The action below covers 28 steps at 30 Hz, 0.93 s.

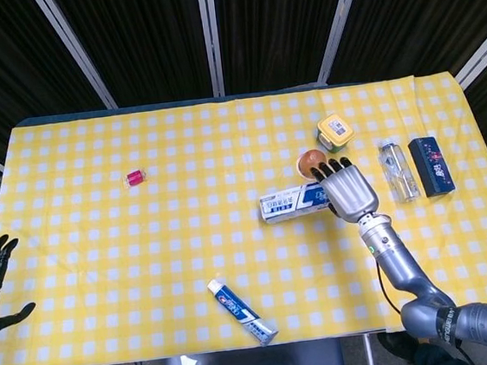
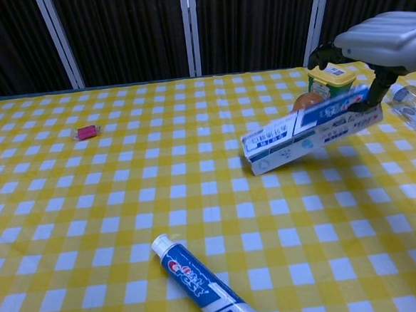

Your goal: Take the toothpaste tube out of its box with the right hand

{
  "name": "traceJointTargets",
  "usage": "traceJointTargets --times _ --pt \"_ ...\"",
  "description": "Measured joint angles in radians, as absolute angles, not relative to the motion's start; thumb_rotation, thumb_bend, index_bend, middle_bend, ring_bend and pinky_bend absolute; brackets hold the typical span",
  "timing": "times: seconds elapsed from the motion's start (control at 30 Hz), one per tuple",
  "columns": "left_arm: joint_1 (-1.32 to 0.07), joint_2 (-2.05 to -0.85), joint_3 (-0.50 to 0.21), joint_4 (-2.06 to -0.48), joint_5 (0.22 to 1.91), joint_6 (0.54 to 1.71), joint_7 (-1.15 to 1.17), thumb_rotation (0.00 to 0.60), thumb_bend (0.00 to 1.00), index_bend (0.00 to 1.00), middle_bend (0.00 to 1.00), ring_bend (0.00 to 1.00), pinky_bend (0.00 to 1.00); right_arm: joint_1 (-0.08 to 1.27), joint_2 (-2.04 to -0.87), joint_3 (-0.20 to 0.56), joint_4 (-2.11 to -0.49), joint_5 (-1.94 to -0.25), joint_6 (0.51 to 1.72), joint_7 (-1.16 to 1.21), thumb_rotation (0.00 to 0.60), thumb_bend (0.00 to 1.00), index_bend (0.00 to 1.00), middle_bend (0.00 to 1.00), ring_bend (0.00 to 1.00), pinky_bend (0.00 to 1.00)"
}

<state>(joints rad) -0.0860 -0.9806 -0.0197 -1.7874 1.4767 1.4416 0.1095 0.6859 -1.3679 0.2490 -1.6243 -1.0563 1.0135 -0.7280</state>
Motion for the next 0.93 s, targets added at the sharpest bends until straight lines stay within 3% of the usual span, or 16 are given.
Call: traceJointTargets --times 0.23,0.47,0.7,0.93 --pt "-0.089 -0.981 -0.020 -1.787 1.472 1.436 0.109 0.600 0.00 0.00 0.00 0.00 0.00 0.686 -1.361 0.242 -1.651 -1.030 0.994 -0.653 0.600 0.03 0.05 0.07 0.09 0.16" --pt "-0.080 -0.972 -0.016 -1.792 1.489 1.454 0.093 0.600 0.00 0.00 0.00 0.00 0.00 0.623 -1.265 0.216 -1.730 -1.160 1.081 -0.577 0.600 0.01 0.06 0.08 0.06 0.05" --pt "-0.074 -0.970 -0.010 -1.790 1.518 1.473 0.079 0.600 0.00 0.00 0.00 0.00 0.00 0.477 -1.148 0.136 -1.725 -1.435 1.302 -0.375 0.600 0.00 0.01 0.00 0.00 0.00" --pt "-0.076 -1.009 -0.014 -1.735 1.558 1.502 0.055 0.600 0.00 0.00 0.00 0.00 0.00 0.303 -1.104 0.054 -1.561 -1.588 1.567 -0.165 0.600 0.00 0.00 0.00 0.00 0.00"
